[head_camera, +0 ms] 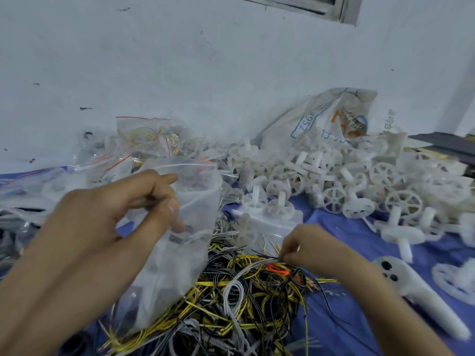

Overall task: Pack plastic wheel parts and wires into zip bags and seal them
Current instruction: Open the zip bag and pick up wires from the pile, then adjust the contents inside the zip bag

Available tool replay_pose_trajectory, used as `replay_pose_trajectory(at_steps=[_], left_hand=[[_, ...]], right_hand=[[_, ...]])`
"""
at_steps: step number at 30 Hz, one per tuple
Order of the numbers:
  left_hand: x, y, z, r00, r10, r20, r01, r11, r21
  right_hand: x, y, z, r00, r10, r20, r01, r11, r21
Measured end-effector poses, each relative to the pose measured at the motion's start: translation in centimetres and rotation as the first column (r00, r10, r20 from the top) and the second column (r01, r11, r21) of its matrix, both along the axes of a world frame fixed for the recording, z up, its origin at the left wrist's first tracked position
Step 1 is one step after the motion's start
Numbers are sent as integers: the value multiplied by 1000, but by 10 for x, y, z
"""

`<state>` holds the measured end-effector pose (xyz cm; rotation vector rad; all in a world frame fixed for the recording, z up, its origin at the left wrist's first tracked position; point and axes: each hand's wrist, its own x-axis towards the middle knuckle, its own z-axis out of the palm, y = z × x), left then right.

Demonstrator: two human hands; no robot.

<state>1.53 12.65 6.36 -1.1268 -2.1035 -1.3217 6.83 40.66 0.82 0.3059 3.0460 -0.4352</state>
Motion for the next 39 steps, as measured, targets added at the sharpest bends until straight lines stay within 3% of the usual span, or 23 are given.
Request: replay_pose_trajectory(at_steps=[3,6,9,14,21,22,25,27,29,31,34,35,36,37,39], left_hand=[[-3,-4,-3,999,-17,-36,16,999,-34],[-4,-4,-3,997,-49,-54,47,998,-37],[-5,-5,-4,997,-70,-38,69,998,-6],[0,-4,-2,995,-92,-35,92,996,-4],[5,-5,2,994,-105,28,104,994,8],[5,-5,2,994,-105,30,105,994,6],[7,-5,4,996,-87,20,88,996,-13],[8,-4,6,997,-72,15,72,997,-32],[10,-3,7,997,-67,28,68,997,-37],[12,-2,8,997,-66,43,67,997,-37],[14,-1,9,997,-54,51,56,997,-48],[15,-1,9,997,-51,57,53,997,-47],[15,-1,10,997,-49,62,52,997,-48],[16,-1,11,997,-48,64,51,997,-50],[17,-1,12,997,-46,63,49,997,-60]], right_hand=[[-2,-5,-30,997,4,73,-18,981,191],[0,-3,-32,982,54,180,-96,968,231],[7,6,-17,985,93,144,-104,992,72],[20,24,11,975,-95,-198,35,957,-286],[14,32,23,931,-322,-174,190,831,-523],[15,30,22,922,-343,-177,169,771,-615],[15,21,23,854,-467,-231,-18,417,-909],[11,14,24,826,-517,-223,-123,221,-967],[8,6,24,855,-504,-123,-74,117,-990],[15,-4,20,938,-337,-76,-22,162,-987],[31,-18,15,1000,-24,5,16,483,-876],[31,-19,16,1000,21,16,1,579,-815],[30,-21,17,1000,23,-3,-16,615,-789],[27,-21,21,999,-16,-33,-17,602,-798],[22,-21,31,991,-118,-63,-1,466,-885]])
